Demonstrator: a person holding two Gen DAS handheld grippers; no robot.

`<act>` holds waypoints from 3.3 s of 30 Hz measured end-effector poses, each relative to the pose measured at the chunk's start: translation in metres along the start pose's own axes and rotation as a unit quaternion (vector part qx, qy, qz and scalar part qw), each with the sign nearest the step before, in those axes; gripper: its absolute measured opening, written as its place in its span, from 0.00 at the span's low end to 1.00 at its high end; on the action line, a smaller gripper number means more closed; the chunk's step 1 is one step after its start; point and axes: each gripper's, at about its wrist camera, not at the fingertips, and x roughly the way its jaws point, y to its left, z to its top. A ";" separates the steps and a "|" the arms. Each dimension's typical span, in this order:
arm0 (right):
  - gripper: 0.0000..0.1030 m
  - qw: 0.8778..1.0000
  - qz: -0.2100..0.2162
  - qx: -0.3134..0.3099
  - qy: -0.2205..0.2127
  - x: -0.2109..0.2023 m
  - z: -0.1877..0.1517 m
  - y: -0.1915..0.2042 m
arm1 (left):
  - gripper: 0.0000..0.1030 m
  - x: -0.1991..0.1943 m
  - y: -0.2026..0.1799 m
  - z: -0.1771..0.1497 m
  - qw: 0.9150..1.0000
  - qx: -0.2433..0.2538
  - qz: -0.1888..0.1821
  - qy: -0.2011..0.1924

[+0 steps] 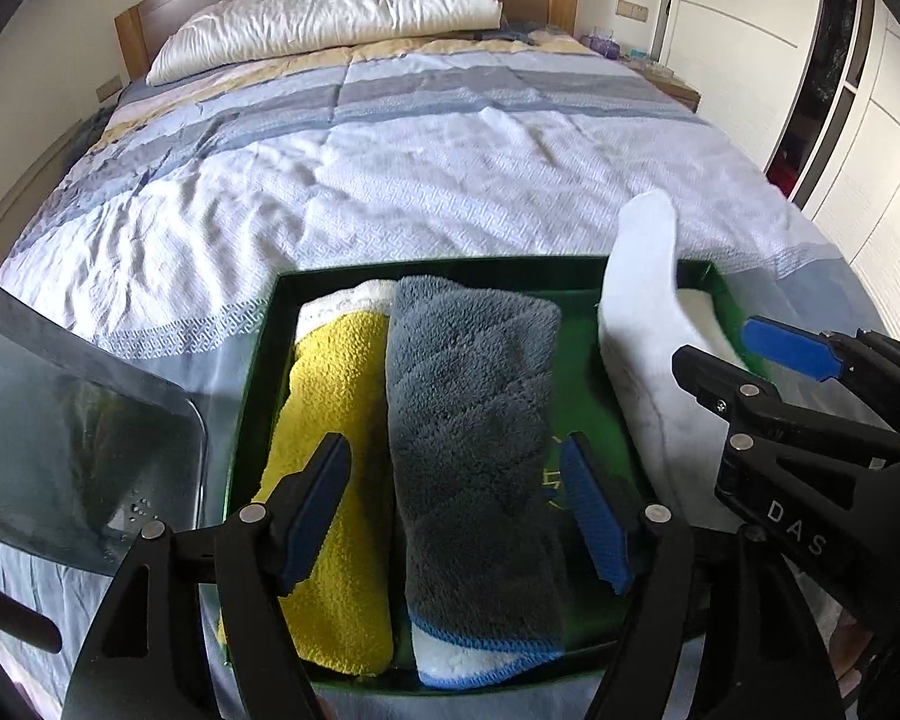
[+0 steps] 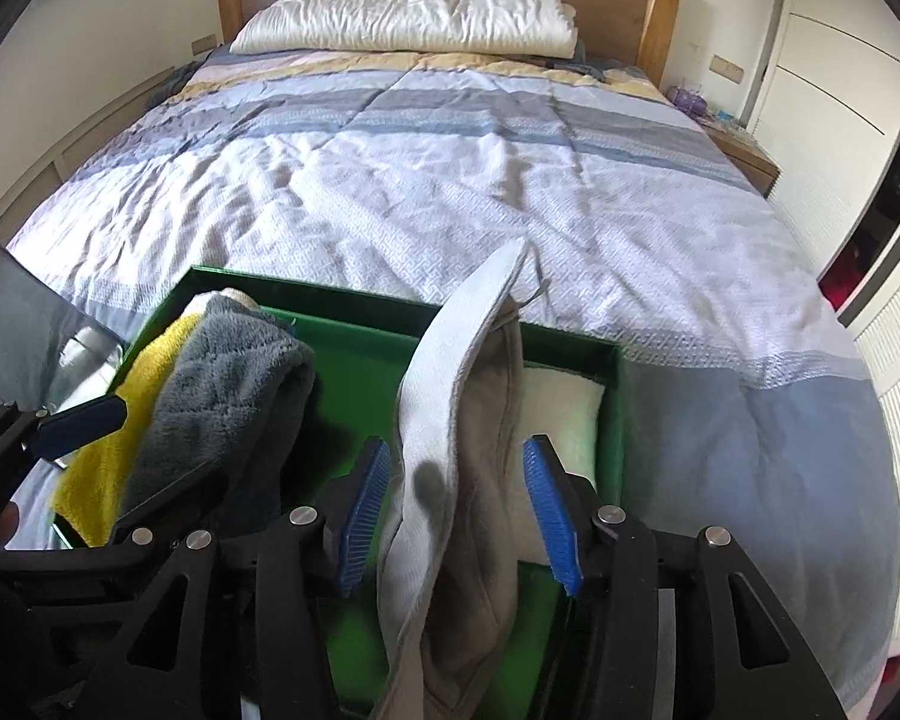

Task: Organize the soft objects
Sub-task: 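Lower the mitt and eye mask into the tray and open both grippers, then withdraw both open grippers from the tray toward the tissue pack and plastic bag, then grasp the Face tissue pack with the left gripper while the right grasps the clear bag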

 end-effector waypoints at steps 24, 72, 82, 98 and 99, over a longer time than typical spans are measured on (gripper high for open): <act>0.65 0.999 -0.026 0.012 -0.030 -0.108 -0.013 0.009 | 0.77 -0.057 -0.003 -0.010 0.999 -0.012 -0.013 -0.030; 0.68 0.995 0.098 -0.009 -0.023 -0.243 -0.214 0.324 | 0.77 -0.223 0.362 -0.305 0.995 -0.084 0.051 -0.030; 0.68 0.993 0.093 -0.026 0.066 -0.134 -0.203 0.384 | 0.77 -0.157 0.423 -0.323 0.988 -0.144 0.046 0.041; 0.77 0.994 0.048 -0.050 0.081 -0.082 -0.200 0.421 | 0.77 -0.123 0.447 -0.339 0.981 -0.165 0.076 0.075; 0.77 0.994 0.046 -0.050 0.080 -0.079 -0.200 0.424 | 0.77 -0.123 0.448 -0.338 0.980 -0.166 0.077 0.075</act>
